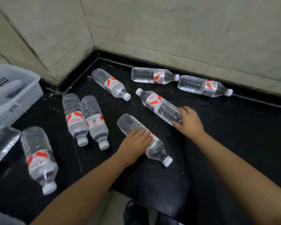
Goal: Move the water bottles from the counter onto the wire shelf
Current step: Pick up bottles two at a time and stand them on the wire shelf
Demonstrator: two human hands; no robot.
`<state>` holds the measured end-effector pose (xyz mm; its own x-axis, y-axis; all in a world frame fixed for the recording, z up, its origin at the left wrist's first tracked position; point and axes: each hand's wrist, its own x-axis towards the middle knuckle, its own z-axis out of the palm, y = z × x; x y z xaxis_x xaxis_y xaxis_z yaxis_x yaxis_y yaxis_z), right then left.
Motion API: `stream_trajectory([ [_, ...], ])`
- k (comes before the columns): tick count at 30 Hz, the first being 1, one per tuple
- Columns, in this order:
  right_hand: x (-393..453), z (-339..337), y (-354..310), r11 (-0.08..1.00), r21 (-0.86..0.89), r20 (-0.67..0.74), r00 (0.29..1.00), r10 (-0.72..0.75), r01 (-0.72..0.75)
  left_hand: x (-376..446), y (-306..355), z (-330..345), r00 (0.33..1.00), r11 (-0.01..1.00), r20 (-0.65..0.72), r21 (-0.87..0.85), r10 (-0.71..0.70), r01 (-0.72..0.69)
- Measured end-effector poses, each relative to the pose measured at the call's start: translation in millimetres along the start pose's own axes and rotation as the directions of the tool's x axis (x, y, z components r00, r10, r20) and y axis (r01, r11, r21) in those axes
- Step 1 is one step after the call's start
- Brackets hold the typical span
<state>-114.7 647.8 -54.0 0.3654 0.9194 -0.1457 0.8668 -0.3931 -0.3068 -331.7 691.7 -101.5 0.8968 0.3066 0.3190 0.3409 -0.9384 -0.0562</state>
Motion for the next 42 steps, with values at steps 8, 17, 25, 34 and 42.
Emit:
stream_trajectory([
  [8, 32, 12, -9, 0.997, 0.046, 0.122, 0.991, 0.058, -0.064, 1, -9, 9, 1.000, 0.999, 0.023, -0.031, 0.018, -0.017],
  [17, -88, 5, 40, 0.973, -0.014, 0.122, 0.965, 0.232, -0.232, 12, -8, -10, 0.951, 0.998, 0.308, -0.056, -0.005, 0.024],
  [25, -114, 4, 43, 0.945, -0.066, 0.085, 0.942, 0.325, -0.320, 20, -1, -16, 0.941, 1.000, 0.337, -0.025, 0.022, -0.015],
  [34, -73, 16, 29, 0.950, -0.008, 0.012, 0.950, 0.312, -0.312, 46, -2, -37, 0.804, 0.998, 0.594, 0.020, 0.033, -0.056],
  [42, -72, 14, 26, 0.953, -0.021, 0.003, 0.953, 0.304, -0.303, 73, -6, -35, 0.610, 0.987, 0.784, -0.019, 0.114, -0.160],
])
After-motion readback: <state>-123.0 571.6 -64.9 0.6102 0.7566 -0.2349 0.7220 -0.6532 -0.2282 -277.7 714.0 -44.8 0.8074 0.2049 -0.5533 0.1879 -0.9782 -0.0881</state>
